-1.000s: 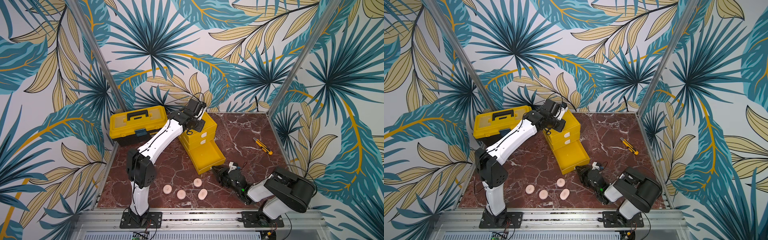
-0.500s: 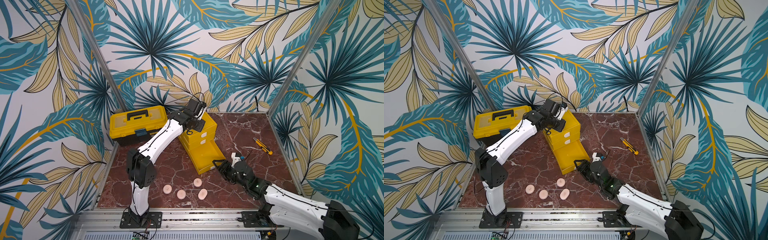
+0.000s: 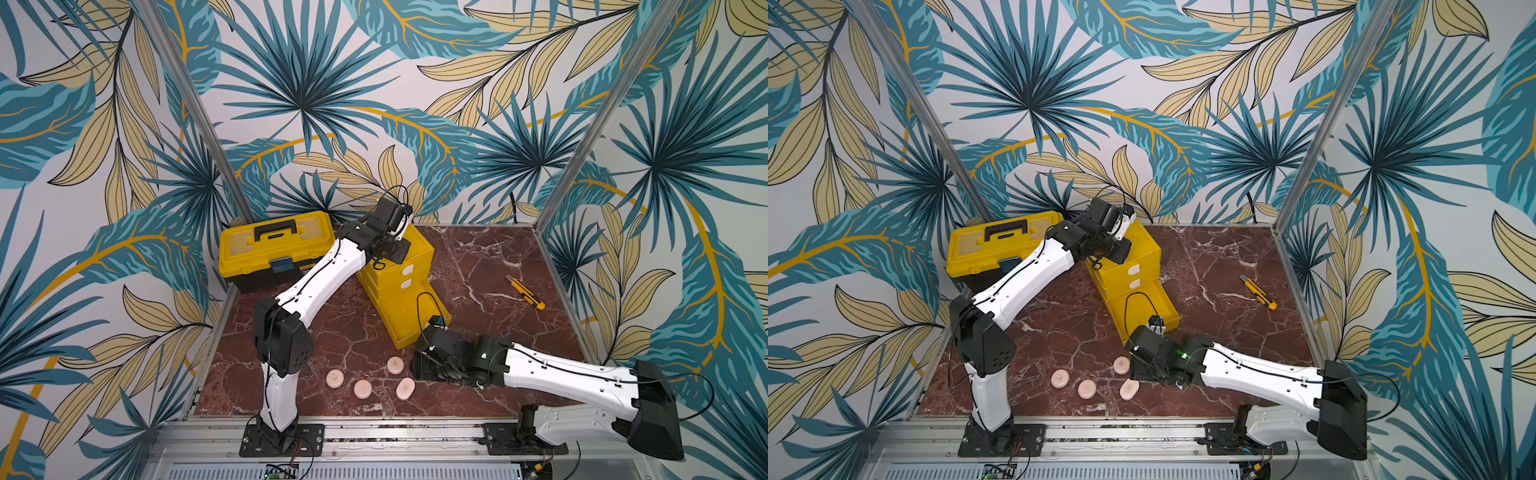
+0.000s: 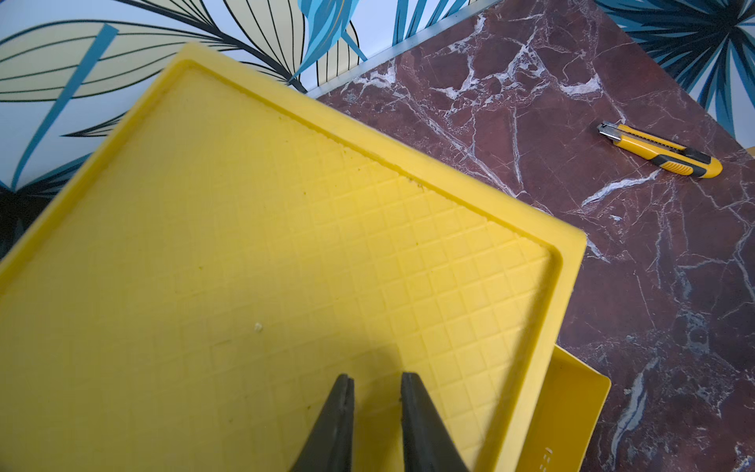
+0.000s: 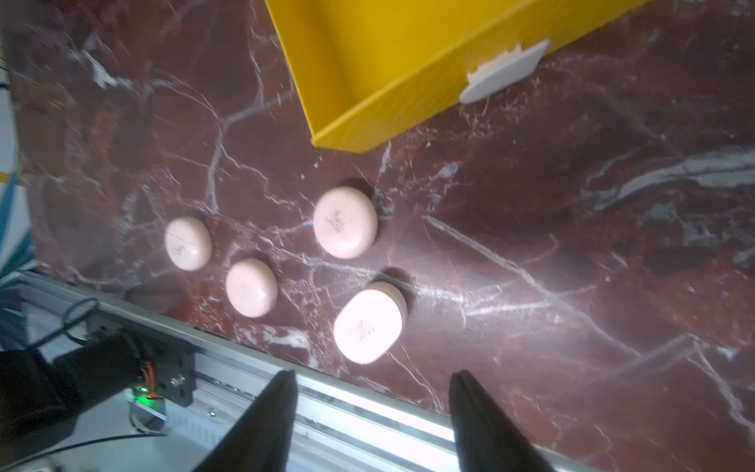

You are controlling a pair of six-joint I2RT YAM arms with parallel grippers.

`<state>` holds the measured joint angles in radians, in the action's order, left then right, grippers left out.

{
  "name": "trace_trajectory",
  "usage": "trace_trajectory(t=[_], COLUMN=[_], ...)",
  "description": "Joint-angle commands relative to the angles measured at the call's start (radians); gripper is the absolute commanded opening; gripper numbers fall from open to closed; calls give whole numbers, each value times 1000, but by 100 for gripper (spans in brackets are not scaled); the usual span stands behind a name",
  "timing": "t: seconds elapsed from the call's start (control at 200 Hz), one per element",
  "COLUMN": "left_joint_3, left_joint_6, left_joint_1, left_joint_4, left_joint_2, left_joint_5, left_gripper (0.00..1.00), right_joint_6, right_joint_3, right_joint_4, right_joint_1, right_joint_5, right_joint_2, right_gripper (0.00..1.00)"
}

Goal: Put the bluetooth earphones in the drawer according to color
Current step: Pick up the Bluetooth earphone from the center of the board.

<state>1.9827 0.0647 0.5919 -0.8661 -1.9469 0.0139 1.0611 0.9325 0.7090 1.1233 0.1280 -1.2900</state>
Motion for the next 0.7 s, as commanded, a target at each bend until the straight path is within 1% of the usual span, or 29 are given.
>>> trace_trajectory(t=[0.0, 0.08, 0.185, 0.376, 0.526, 0.691], left_joint_3=[-50, -51, -51, -53, -51, -50], left_joint_6=[18, 18, 22, 26, 24, 26], left_joint_1=[-4, -4, -4, -4, -4, -4], left_joint_4=[-96, -96, -94, -94, -94, -95], left_joint_2=[-34, -33, -31, -23, -21, -23], left_joint_5=[-29, -30, -32, -42, -37, -41], left_gripper=[25, 25, 25, 25, 25, 25], right_joint_6=[-6, 4, 10, 16, 36, 66], right_joint_3=[42, 62, 68, 95, 87, 94], right_joint_4=[141, 132, 56, 47, -12, -27], right_joint_1=[44, 66, 67, 69, 78, 81], right_joint_5=[28, 14, -15, -44, -81, -78], right_joint_2=[-75, -135, -191, -282, -306, -356], right_gripper=[67, 69, 73, 81, 83, 83])
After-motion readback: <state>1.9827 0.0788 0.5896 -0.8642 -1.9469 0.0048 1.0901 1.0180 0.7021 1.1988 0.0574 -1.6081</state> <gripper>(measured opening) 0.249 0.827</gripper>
